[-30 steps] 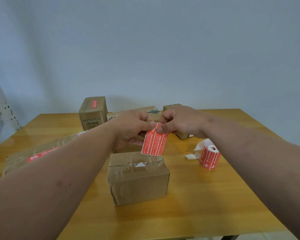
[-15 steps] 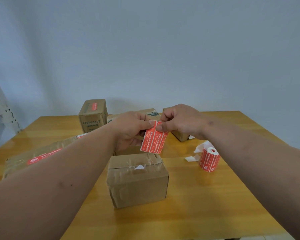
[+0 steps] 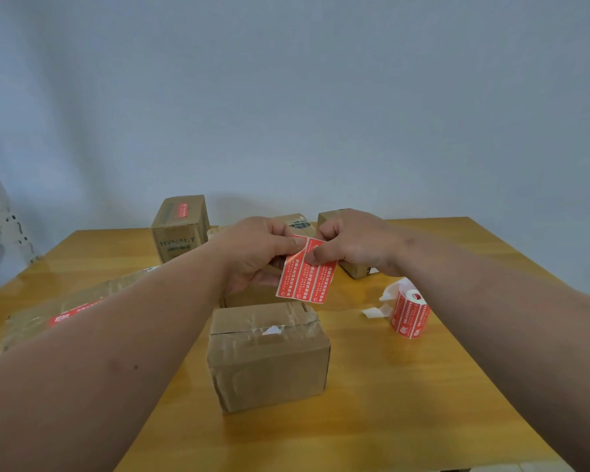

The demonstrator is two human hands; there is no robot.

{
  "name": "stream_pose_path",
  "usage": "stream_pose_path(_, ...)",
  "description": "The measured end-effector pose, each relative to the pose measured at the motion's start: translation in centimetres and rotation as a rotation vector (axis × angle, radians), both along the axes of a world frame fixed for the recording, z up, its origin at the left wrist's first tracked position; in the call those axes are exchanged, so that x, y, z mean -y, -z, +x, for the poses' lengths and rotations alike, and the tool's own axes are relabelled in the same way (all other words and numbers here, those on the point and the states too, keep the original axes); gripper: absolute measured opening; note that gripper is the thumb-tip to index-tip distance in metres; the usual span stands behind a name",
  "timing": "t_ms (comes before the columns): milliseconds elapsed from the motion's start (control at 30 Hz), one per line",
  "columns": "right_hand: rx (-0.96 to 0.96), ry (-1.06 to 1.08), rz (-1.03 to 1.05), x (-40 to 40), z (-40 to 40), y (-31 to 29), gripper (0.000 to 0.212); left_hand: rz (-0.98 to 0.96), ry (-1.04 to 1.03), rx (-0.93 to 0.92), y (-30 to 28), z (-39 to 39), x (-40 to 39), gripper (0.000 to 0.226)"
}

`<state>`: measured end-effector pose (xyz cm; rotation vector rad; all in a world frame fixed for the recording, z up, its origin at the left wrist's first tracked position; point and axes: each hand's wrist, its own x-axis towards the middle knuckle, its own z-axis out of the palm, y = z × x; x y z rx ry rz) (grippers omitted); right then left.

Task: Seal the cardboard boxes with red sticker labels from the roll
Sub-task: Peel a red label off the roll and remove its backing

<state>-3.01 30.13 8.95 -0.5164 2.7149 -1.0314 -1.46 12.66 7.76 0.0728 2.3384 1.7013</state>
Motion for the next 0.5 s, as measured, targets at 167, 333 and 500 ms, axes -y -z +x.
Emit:
stream_pose_path(167,-0.044,-0.008,0.033,0.03,0.06,0.16,0.018,0.072,0.006,0.044,0.50,-0.39,0.18,0.014)
stream_pose_path(333,-0.079,-0.009,0.041,0.29,-0.17,0.16,0.014,0.156,-0.016,0.077,0.89,-0.65,0.23,0.011)
stream_pose_path(500,-0.091,-0.002,0.023,0.45,-0.30,0.24,0.016,0.183,-0.041,0.093,1.04,-0.82,0.41,0.011)
